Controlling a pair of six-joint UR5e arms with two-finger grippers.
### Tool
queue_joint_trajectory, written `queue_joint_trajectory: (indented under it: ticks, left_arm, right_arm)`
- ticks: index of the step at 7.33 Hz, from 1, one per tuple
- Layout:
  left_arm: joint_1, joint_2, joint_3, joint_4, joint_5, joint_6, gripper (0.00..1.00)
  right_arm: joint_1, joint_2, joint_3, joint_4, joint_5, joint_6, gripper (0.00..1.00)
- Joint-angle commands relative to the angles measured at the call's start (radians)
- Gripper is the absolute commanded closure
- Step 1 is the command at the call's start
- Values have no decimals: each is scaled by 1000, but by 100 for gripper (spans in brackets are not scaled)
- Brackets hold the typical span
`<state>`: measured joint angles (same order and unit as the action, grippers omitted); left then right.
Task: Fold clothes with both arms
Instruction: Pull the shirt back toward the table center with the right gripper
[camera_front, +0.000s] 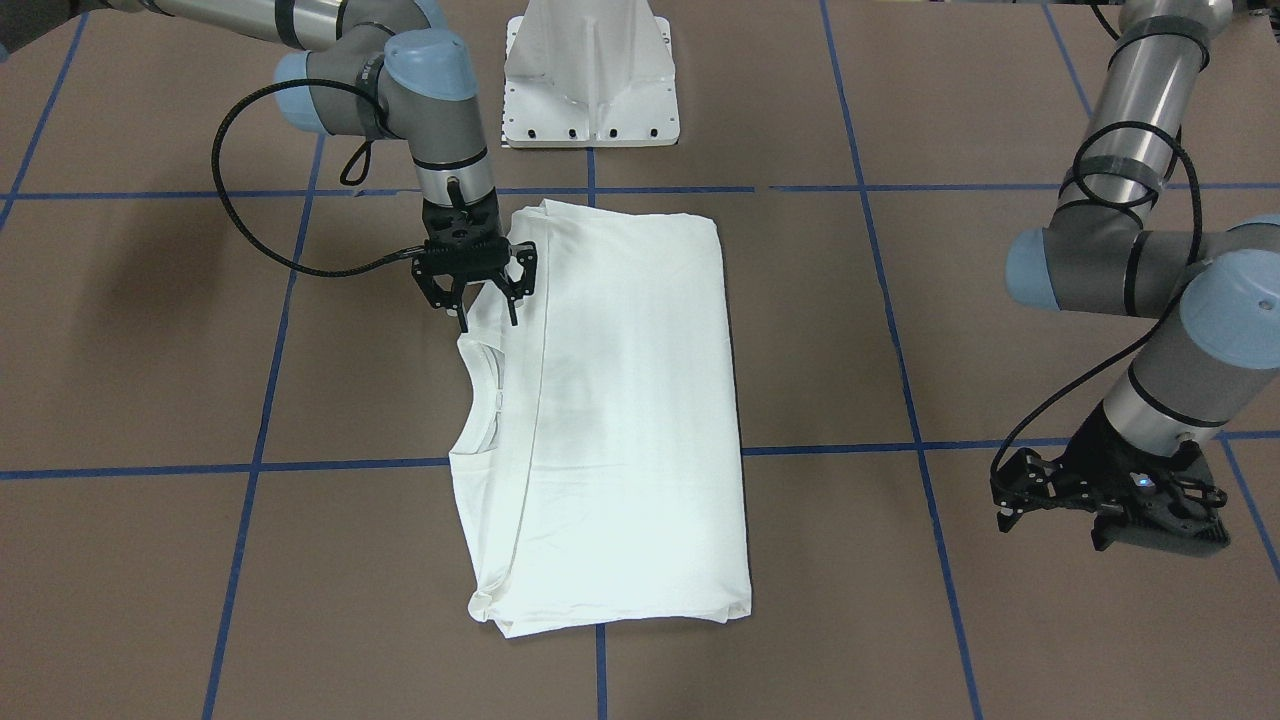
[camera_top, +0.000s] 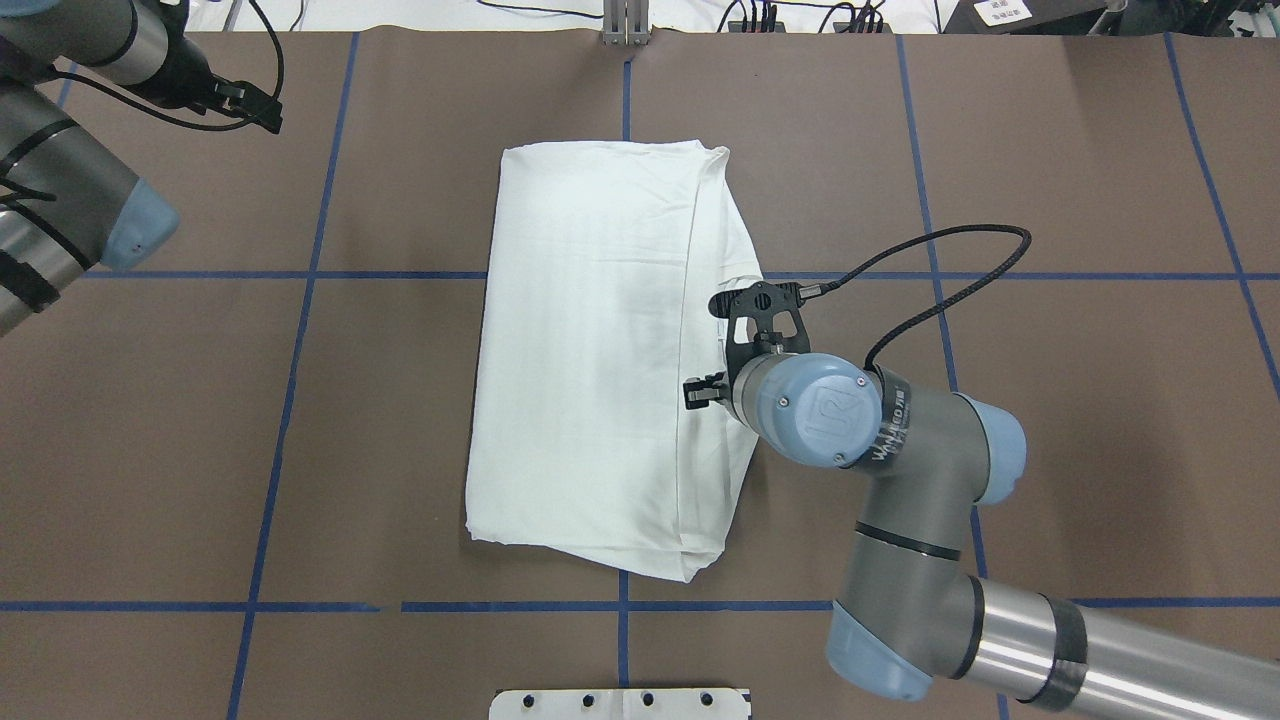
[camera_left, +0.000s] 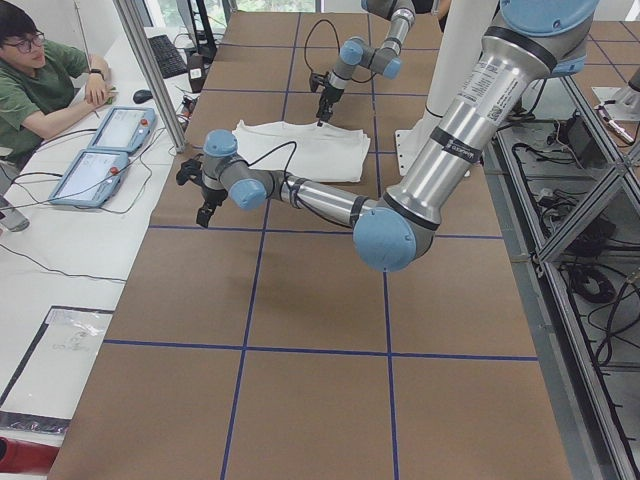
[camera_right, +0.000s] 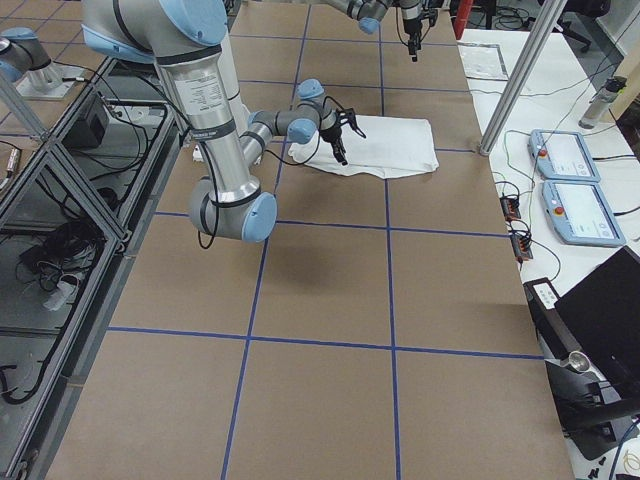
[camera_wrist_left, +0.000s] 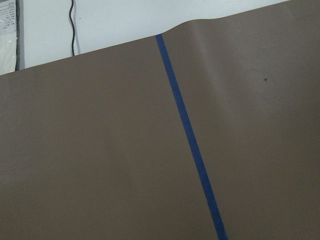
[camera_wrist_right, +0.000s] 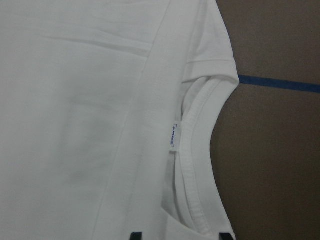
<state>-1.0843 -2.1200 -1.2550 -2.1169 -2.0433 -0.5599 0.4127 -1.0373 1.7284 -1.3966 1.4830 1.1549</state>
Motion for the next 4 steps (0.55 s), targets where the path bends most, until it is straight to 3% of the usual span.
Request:
queue_joint_trajectory:
  ticks: [1,2,4]
  left_arm:
    - [3,0,0,0,0,0,0]
    - [3,0,0,0,0,0,0]
    - [3,0,0,-2,0,0,0]
  right_arm:
    - [31,181,-158,-110,34,-7,0]
    - [31,204,-193,-116,55,-11,0]
    - [29,212,-141,-247,130,-65,0]
